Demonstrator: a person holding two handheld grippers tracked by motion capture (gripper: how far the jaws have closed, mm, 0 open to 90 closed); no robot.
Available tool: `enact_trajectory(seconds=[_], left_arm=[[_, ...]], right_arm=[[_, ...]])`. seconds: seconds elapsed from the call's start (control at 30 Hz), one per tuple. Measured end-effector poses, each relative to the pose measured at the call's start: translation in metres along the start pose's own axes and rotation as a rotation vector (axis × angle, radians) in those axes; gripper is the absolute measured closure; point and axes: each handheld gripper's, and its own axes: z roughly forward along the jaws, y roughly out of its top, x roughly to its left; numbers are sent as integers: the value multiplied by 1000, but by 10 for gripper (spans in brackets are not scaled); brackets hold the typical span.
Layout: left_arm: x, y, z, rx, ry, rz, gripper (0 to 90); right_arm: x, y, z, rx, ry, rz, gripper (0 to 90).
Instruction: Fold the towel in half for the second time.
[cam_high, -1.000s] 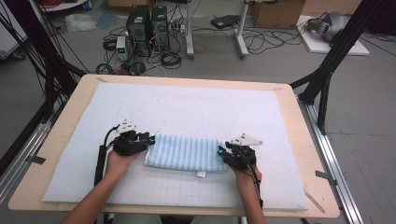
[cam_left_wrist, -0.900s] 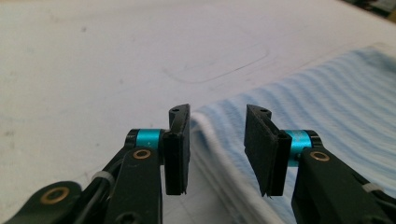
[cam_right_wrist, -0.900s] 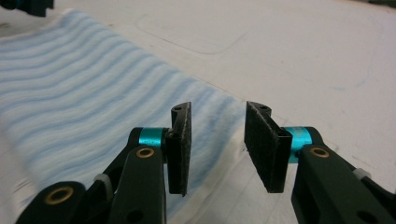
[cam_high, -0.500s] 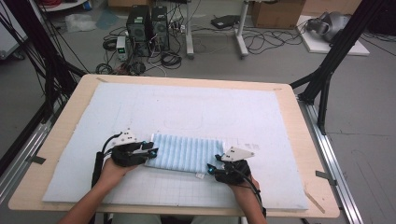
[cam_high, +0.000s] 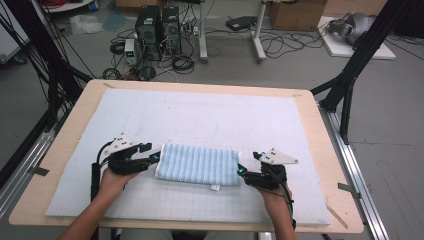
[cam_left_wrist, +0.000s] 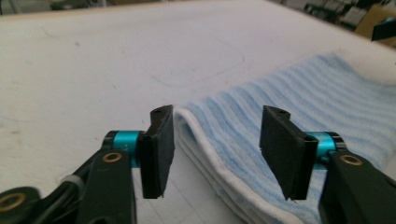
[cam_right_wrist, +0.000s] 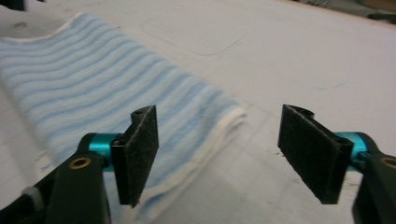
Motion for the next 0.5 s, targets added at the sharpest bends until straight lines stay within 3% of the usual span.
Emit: enact_trajectory(seconds=[0.1,0.23,0.5], left_arm=[[7,3,-7,-43,4,-23,322],[13,5,-15,-83,20,-15,187],[16,5,-22,-107,39,-18,182]], right_arm=[[-6,1,-6,-7,-41,-6,187],[-11,0,-12,-24,-67,0,118],[-21,-3,-19,-40,-72,11,117]])
